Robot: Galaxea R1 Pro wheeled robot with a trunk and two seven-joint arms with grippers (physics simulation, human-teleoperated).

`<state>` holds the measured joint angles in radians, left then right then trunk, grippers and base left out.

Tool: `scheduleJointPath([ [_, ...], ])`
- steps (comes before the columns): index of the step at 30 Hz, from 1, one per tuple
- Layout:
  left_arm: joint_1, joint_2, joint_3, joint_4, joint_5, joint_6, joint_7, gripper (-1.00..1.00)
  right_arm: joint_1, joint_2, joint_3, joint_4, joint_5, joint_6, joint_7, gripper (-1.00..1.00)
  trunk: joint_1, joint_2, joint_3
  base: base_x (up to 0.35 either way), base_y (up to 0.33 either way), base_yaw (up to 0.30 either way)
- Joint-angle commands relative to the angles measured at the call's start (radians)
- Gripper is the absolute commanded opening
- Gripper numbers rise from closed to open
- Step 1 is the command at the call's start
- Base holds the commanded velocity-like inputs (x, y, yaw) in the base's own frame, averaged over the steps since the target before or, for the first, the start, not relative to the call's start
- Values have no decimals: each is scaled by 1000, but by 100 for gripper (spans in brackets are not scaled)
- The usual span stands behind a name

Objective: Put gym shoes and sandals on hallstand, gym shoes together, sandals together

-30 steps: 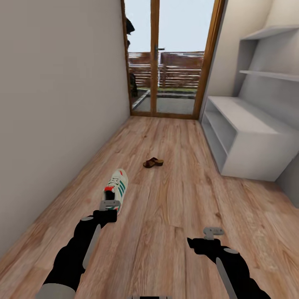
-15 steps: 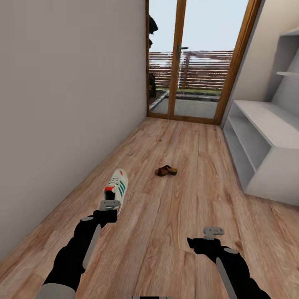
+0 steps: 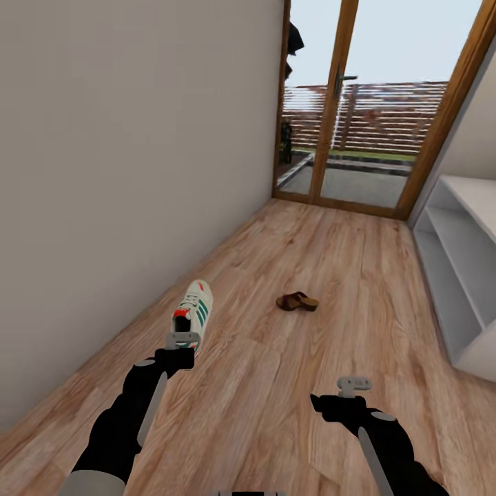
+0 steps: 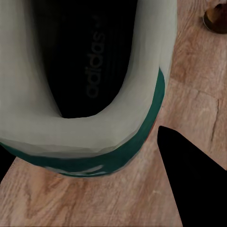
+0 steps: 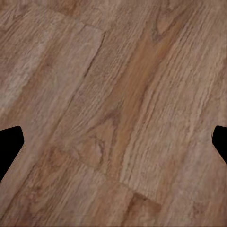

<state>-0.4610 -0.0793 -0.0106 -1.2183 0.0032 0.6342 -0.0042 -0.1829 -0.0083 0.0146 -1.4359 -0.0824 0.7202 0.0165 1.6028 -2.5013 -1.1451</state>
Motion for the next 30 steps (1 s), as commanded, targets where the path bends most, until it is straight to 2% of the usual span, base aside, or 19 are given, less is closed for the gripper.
scheduleJointPath([
  [1, -1, 0, 0, -1, 0, 5, -1, -100, 0, -1, 1, -1, -8, 4, -3, 100, 0, 0, 0, 301, -254, 291],
  [30, -1, -7, 0, -1, 0, 5, 0, -100, 0, -1, 1, 0, -8, 4, -4, 100, 0, 0, 22, 278, -274, 276],
])
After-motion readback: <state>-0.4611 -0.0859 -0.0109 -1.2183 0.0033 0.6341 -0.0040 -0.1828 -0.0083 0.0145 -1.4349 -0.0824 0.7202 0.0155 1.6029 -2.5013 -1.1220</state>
